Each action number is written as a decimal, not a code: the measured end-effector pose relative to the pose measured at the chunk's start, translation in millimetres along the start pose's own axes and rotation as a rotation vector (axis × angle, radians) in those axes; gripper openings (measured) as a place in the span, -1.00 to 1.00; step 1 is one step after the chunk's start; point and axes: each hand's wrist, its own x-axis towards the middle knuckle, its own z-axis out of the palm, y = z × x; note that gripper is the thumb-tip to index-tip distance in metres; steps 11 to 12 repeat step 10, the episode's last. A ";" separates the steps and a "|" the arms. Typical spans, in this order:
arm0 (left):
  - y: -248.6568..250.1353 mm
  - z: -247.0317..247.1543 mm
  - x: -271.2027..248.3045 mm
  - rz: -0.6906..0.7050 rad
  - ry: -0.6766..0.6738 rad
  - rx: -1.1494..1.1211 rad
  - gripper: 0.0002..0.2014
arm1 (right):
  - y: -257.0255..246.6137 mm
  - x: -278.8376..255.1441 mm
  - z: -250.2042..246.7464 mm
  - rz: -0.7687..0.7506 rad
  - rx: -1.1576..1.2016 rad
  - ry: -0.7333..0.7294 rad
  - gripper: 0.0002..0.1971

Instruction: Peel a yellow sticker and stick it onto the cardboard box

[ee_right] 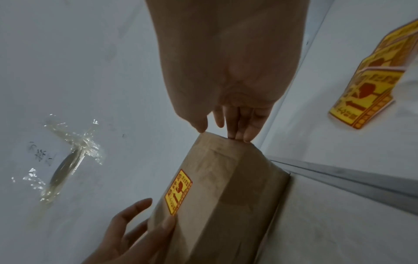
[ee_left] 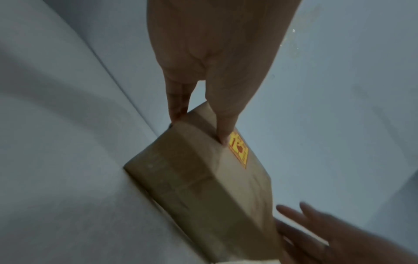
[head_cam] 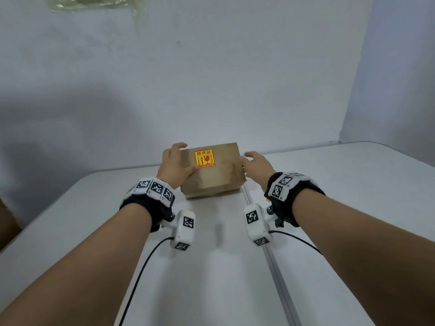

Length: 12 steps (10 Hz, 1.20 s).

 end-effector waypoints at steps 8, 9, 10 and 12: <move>-22.1 26.1 34.0 0.114 -0.188 0.259 -0.40 | -10.6 35.9 13.4 -0.019 -0.103 0.082 -0.55; -15.9 22.6 27.7 0.067 -0.187 0.258 -0.34 | -15.2 28.0 9.2 -0.045 -0.125 0.090 -0.56; -12.6 13.7 24.4 0.053 -0.163 0.205 -0.37 | -19.4 23.5 8.4 -0.075 -0.125 0.115 -0.57; -12.6 13.7 24.4 0.053 -0.163 0.205 -0.37 | -19.4 23.5 8.4 -0.075 -0.125 0.115 -0.57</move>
